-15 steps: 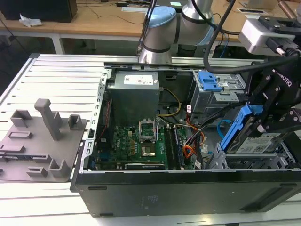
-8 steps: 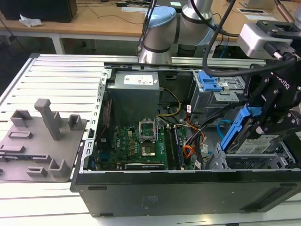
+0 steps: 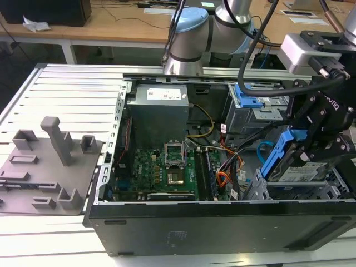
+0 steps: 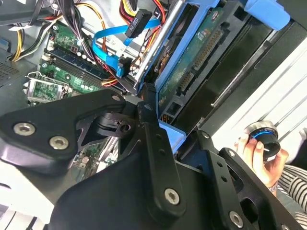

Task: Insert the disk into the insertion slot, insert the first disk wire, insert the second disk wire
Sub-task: 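Insert the disk into the insertion slot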

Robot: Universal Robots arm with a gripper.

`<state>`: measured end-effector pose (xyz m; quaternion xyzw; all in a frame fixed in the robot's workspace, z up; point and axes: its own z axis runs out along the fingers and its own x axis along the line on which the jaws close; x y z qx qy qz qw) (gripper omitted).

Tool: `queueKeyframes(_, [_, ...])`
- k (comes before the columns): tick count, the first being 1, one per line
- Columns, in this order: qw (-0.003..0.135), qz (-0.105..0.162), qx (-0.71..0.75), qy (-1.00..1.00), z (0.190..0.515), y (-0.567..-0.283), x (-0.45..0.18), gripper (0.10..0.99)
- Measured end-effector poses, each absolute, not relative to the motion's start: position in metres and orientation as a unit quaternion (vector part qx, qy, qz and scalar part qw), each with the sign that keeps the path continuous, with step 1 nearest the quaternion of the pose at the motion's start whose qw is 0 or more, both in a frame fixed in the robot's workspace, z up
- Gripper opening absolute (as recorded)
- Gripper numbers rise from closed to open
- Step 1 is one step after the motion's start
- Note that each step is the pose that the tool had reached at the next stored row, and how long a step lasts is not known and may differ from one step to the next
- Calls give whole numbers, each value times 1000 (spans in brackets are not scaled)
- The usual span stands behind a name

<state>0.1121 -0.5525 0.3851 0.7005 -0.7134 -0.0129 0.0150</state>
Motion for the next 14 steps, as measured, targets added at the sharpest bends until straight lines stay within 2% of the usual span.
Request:
queueKeyframes(9, [15, -13, 701, -713, 382, -553, 112, 376])
queueKeyframes(10, [15, -13, 701, -713, 381, -553, 112, 439])
queueKeyframes(12, [15, -13, 701, -713, 381, -553, 112, 439])
queueKeyframes(13, [15, -13, 701, -713, 381, -553, 112, 427])
queueKeyframes(14, [15, -13, 701, -713, 381, -553, 112, 361])
